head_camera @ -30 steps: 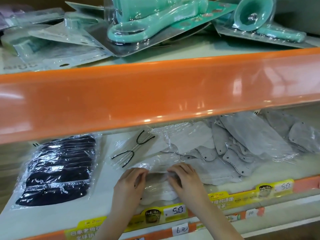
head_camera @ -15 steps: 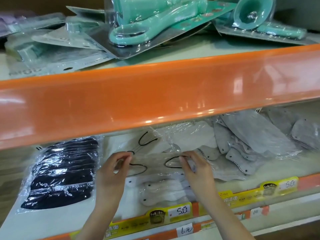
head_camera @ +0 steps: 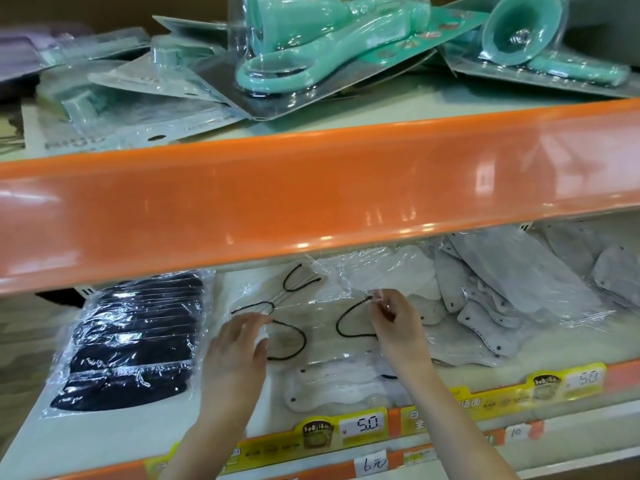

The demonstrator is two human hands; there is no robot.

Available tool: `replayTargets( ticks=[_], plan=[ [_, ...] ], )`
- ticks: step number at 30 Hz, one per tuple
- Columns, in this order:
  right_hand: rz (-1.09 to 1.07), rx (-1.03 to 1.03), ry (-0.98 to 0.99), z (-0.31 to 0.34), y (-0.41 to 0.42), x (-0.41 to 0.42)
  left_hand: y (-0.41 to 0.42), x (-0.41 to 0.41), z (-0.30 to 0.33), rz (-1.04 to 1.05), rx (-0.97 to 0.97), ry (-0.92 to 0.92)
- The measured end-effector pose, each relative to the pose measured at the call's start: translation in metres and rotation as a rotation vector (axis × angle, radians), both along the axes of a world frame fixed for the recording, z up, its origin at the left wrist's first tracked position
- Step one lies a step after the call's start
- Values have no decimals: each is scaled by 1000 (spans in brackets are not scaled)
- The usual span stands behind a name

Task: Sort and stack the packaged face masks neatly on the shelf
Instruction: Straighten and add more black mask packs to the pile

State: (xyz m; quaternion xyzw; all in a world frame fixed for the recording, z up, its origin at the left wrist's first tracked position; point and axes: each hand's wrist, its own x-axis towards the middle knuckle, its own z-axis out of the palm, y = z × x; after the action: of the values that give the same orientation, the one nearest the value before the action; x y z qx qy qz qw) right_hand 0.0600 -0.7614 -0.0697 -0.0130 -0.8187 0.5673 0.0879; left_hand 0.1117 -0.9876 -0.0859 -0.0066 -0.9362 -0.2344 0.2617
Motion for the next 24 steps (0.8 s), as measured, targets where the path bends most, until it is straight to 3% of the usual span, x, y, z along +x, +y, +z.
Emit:
replayTargets(
  ticks=[3,6,10,14,17,20,24],
  plan=[
    [105,217,-5,4,-6,-2,22,2,-10,-146,-57,-18],
    [144,304,42,2,-7,1,43,1,-18,-244,-103,-88],
    [125,442,169,-10,11,12,55,-6,-29,-196,-167,-116],
    [166,531,105,-16,40,24,59,-12,-35,-148,-222,-155],
    [290,624,-19,-21,59,32,64,-19,-33,-149,-198,-201],
    [333,681,-30,-29,69,34,74,-22,-33,-182,-174,-246],
    [280,732,26,-40,72,34,93,-25,-28,-218,-2,-262]
  ],
)
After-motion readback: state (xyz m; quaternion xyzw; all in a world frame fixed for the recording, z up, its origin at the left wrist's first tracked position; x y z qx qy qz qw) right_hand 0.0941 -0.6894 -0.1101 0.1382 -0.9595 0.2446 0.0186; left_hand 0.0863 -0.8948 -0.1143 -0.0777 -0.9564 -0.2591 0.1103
